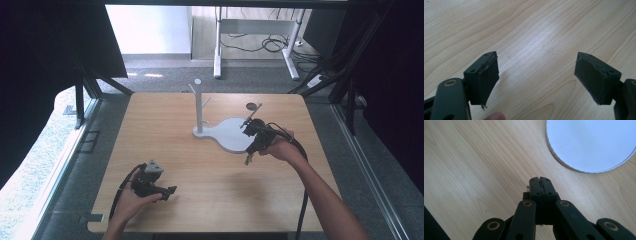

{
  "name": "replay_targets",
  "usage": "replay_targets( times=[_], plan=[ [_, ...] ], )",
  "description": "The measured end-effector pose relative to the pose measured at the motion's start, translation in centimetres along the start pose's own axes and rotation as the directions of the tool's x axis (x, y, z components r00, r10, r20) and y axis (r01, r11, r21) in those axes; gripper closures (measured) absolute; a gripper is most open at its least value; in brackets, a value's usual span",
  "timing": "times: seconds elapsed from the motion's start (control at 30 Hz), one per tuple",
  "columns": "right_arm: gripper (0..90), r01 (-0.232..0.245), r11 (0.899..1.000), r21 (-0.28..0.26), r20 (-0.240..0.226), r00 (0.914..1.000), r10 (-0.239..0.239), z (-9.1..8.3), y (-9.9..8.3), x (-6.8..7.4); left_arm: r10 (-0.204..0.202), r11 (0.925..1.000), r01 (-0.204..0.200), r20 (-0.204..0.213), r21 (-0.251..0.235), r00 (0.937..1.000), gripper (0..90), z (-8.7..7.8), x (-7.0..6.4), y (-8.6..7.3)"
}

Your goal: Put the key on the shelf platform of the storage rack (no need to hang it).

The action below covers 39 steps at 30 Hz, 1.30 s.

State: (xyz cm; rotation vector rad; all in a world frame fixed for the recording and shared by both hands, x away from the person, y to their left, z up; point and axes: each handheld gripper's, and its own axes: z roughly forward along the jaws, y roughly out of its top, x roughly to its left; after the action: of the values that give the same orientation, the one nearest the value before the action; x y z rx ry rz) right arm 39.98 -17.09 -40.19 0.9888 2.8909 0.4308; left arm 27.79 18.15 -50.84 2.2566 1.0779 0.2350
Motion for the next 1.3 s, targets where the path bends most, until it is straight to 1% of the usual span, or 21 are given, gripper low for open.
replay_targets(
  times=[0.03, 0.07, 0.13, 0.17, 0.3, 0.33, 0.37, 0.47, 0.57, 0.7, 0.8, 0.83, 0.9, 0.93, 1.0, 1.03, 1.1, 1.13, 1.3],
  plan=[
    [90.0, 0.005, 1.0, -0.006, 0.004, 1.0, -0.005, 0.1, 0.1, -0.1, 0.004, 1.0, -0.004, -0.001, -0.001, 1.0, 19.9, 0.0, 0.0, 0.0],
    [90.0, -0.003, 1.0, -0.01, 0.01, 0.9999, 0.003, 0.0, 0.2, -0.2, 0.003, 1.0, -0.003, -0.001, -0.002, 1.0, 19.9, 0.0, 0.0, 0.0],
    [90.0, -0.008, 1.0, -0.022, 0.0, 1.0, 0.008, -0.1, 0.5, -0.5, -0.001, 1.0, 0.001, -0.003, -0.001, 1.0, 19.9, 0.0, 0.0, 0.0],
    [90.0, -0.012, 1.0, -0.028, 0.002, 0.9999, 0.012, -0.1, 0.6, -0.7, 0.0, 1.0, 0.0, -0.003, 0.0, 1.0, 19.9, 0.0, 0.0, 0.0],
    [90.0, -0.031, 0.999, -0.028, 0.005, 0.9995, 0.031, -0.1, 1.0, -1.2, 0.001, 1.0, -0.001, -0.002, 0.0, 1.0, 19.9, 0.0, 0.1, 0.0],
    [90.0, -0.034, 0.999, -0.03, 0.005, 0.9994, 0.034, -0.1, 1.1, -1.3, -0.01, 1.0, 0.01, -0.001, -0.001, 1.0, 19.9, 0.0, 0.0, 0.0],
    [90.0, -0.036, 0.999, -0.03, 0.007, 0.9993, 0.036, -0.2, 1.2, -1.4, -0.004, 1.0, 0.004, -0.002, 0.0, 1.0, 19.9, 0.0, 0.0, 0.0],
    [90.0, -0.036, 0.999, -0.029, 0.01, 0.9993, 0.036, -0.2, 1.5, -1.7, 0.002, 1.0, -0.002, -0.001, 0.002, 1.0, 19.9, 0.0, 0.1, 0.0],
    [90.0, -0.036, 0.999, -0.024, 0.016, 0.9992, 0.037, -0.3, 1.9, -1.9, -0.004, 1.0, 0.004, 0.001, 0.001, 1.0, 19.9, 0.0, 0.0, 0.0],
    [90.0, -0.029, 0.999, -0.034, 0.015, 0.9994, 0.03, -0.4, 2.3, -2.0, -0.001, 1.0, 0.001, 0.0, 0.0, 1.0, 19.9, 0.0, 0.0, 0.0],
    [90.0, -0.038, 0.999, -0.035, 0.015, 0.9991, 0.039, -0.5, 2.7, -2.1, 0.001, 1.0, -0.001, 0.001, -0.002, 1.0, 19.9, 0.0, 0.0, 0.0],
    [90.0, -0.03, 0.999, -0.039, 0.011, 0.9995, 0.03, -0.5, 2.7, -2.3, 0.005, 1.0, -0.005, 0.001, -0.001, 1.0, 19.9, 0.0, 0.0, 0.0],
    [90.0, -0.042, 0.999, -0.035, 0.015, 0.999, 0.042, -0.5, 3.0, -2.3, 0.005, 1.0, -0.005, 0.001, -0.001, 1.0, 19.9, 0.0, 0.0, 0.0],
    [90.0, -0.036, 0.999, -0.037, 0.016, 0.9992, 0.037, -0.6, 3.0, -2.4, 0.009, 1.0, -0.009, 0.0, -0.001, 1.0, 19.9, 0.0, 0.1, 0.0],
    [90.0, -0.047, 0.998, -0.038, 0.015, 0.9988, 0.047, -0.6, 3.3, -2.6, 0.01, 1.0, -0.01, 0.0, -0.001, 1.0, 19.9, 0.0, 0.1, 0.0],
    [90.0, -0.042, 0.998, -0.042, 0.016, 0.999, 0.043, -0.6, 3.3, -2.7, 0.01, 1.0, -0.01, -0.001, -0.001, 1.0, 19.9, 0.0, 0.1, 0.0],
    [90.0, -0.042, 0.998, -0.036, 0.017, 0.999, 0.042, -0.5, 3.5, -2.9, 0.004, 1.0, -0.004, 0.002, -0.003, 1.0, 19.9, -0.1, 0.1, 0.0],
    [90.0, -0.053, 0.998, -0.032, 0.017, 0.9984, 0.053, -0.5, 3.6, -2.8, 0.001, 1.0, -0.001, 0.003, -0.004, 1.0, 19.9, -0.1, 0.1, 0.0],
    [90.0, -0.054, 0.998, -0.032, 0.019, 0.9983, 0.054, -0.4, 4.1, -3.1, 0.001, 1.0, -0.001, 0.004, -0.004, 1.0, 19.9, -0.1, 0.1, 0.0]
  ],
)
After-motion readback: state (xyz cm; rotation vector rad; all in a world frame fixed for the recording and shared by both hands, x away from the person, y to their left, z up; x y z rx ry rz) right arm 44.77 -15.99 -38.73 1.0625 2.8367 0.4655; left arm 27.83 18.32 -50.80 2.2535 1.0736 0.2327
